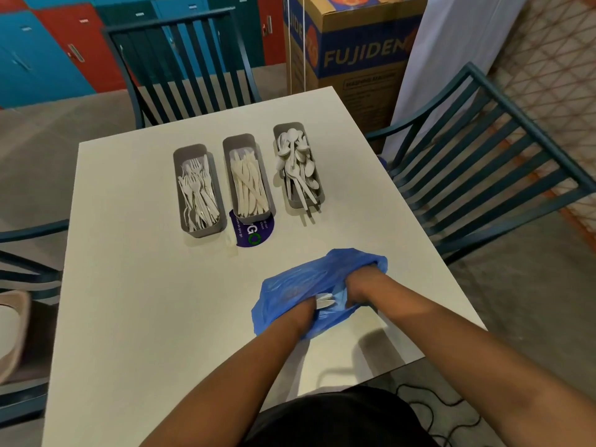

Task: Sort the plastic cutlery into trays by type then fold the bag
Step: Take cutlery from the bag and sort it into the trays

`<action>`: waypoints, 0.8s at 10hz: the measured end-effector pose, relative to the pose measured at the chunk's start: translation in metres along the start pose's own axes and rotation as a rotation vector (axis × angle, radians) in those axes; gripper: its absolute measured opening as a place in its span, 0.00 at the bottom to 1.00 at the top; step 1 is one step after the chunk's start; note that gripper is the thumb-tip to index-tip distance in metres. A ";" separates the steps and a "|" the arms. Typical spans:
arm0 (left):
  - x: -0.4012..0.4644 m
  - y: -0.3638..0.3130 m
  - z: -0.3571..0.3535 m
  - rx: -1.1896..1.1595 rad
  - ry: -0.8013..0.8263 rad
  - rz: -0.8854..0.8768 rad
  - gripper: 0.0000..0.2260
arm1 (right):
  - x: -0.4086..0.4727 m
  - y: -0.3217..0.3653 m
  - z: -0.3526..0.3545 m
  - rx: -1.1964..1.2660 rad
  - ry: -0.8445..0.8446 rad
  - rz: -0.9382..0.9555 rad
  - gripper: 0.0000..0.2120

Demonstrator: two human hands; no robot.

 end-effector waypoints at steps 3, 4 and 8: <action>-0.003 0.026 0.027 0.487 0.081 -0.046 0.13 | 0.003 0.001 0.002 0.058 -0.151 0.087 0.18; 0.000 0.023 0.034 0.415 0.143 -0.155 0.16 | 0.006 0.001 -0.001 0.034 -0.190 0.145 0.29; -0.004 0.012 0.061 -0.072 -0.375 -0.306 0.10 | -0.001 -0.016 0.012 -0.073 -0.268 0.104 0.33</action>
Point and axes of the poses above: each hand's wrist, its own x-axis towards the middle knuckle, its own z-axis out of the back of the hand, y = z × x, the point moved 4 cm from there along x, towards the middle knuckle, and after that the axes turned 14 degrees about -z, right-handed, at the moved point
